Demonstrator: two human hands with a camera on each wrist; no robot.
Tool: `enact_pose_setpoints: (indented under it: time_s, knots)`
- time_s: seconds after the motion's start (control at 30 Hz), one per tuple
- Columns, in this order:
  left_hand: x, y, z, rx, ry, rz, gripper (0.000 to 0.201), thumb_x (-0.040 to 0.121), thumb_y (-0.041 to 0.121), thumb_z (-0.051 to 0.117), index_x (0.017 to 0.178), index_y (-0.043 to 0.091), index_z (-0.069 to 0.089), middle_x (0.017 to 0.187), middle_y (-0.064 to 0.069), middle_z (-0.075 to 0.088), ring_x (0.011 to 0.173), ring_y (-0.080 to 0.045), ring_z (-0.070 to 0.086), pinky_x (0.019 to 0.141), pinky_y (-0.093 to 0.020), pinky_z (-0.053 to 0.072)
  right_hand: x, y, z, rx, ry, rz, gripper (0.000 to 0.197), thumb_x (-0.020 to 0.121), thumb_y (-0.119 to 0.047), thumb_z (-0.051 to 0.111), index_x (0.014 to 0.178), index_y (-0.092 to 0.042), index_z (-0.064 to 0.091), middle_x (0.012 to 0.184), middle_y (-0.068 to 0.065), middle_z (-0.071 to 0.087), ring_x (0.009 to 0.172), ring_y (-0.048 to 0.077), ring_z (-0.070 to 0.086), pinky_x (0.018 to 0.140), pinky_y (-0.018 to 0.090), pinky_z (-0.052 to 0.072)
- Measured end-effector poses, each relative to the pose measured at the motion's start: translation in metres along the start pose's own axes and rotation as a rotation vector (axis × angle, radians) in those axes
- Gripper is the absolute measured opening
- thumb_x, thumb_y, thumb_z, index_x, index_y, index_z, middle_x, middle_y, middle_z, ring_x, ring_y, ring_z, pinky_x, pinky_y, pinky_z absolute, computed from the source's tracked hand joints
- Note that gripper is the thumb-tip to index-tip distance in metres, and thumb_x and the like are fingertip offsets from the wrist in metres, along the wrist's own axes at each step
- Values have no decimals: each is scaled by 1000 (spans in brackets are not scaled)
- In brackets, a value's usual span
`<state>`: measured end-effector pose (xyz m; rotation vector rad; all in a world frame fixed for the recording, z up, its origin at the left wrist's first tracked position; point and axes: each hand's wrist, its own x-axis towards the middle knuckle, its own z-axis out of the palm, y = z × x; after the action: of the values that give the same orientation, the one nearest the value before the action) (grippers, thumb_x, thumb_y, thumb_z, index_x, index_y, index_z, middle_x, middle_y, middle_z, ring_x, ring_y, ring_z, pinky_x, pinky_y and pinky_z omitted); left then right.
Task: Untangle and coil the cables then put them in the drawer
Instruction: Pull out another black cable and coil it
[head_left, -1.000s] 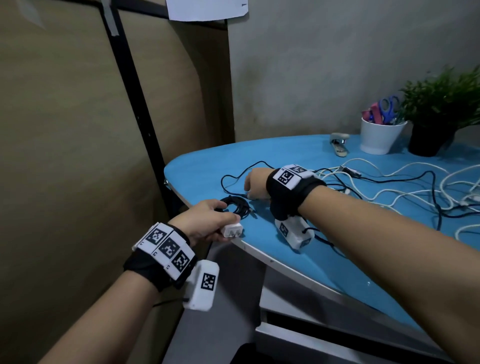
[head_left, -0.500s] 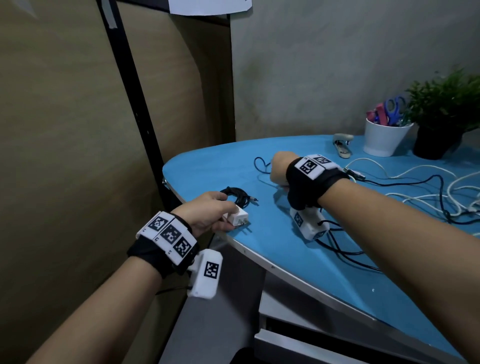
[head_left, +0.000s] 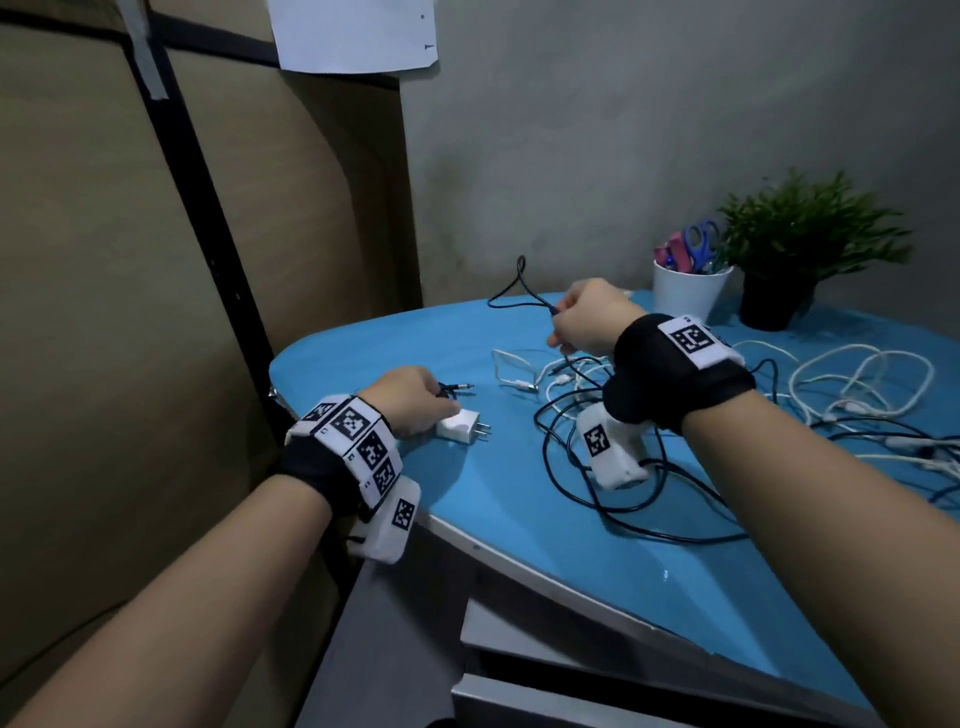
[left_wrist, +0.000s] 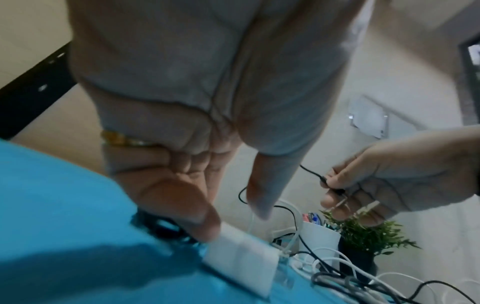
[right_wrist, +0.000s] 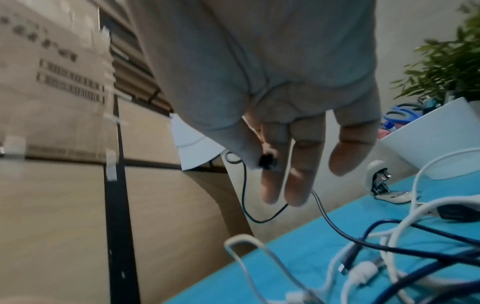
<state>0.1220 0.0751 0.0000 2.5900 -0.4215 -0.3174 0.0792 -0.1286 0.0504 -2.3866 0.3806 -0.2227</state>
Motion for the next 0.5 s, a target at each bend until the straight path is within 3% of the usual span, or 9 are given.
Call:
enact_pose_setpoints:
  time_s: [0.1,0.17,0.23,0.3,0.37,0.43,0.5]
  knots:
    - [-7,20,-9,-98,168,92,44,89,39,55,127,16,46,118,-10,58,95,-25,57,81,-31,45,-27,-1,-16,308,15,-78,20,92,-4,43,79,-19,45,77,5,67,63,16,60,47,18,40]
    - [-13,37,-12,-256,370,235,53,89,36,56,136,20,36,130,-7,46,101,-22,55,88,-29,40,-49,0,-29,429,-52,-141,21,94,-4,40,81,-19,45,72,1,65,62,14,60,52,23,36]
    - [-20,56,-13,-326,514,407,59,88,33,60,139,24,33,131,-1,37,84,-11,54,85,-25,39,-70,3,-39,564,-128,-191,22,96,-1,37,82,-16,45,65,1,59,56,15,59,58,28,41]
    - [-25,73,-10,-272,512,496,53,88,32,61,136,25,40,123,4,40,77,-8,52,82,-23,39,-90,3,-50,727,-165,-190,21,95,0,35,81,-14,45,59,3,46,48,16,49,58,31,44]
    - [-27,89,1,-254,476,542,27,90,29,58,116,20,58,100,6,57,74,-10,53,74,-22,41,-106,3,-61,818,-173,-202,21,96,-6,39,78,-14,44,56,2,34,45,15,36,56,31,42]
    - [-31,102,14,-364,399,607,16,93,26,53,95,14,64,76,6,60,60,-7,50,64,-24,43,-117,7,-72,829,-182,-265,26,100,-19,40,74,-15,44,53,-2,28,46,13,30,54,28,37]
    - [-38,113,27,-334,305,673,19,96,27,47,93,13,60,77,3,62,58,-9,50,64,-27,44,-125,13,-83,846,-136,-321,29,101,-22,36,76,-13,45,47,-4,32,44,12,31,53,25,36]
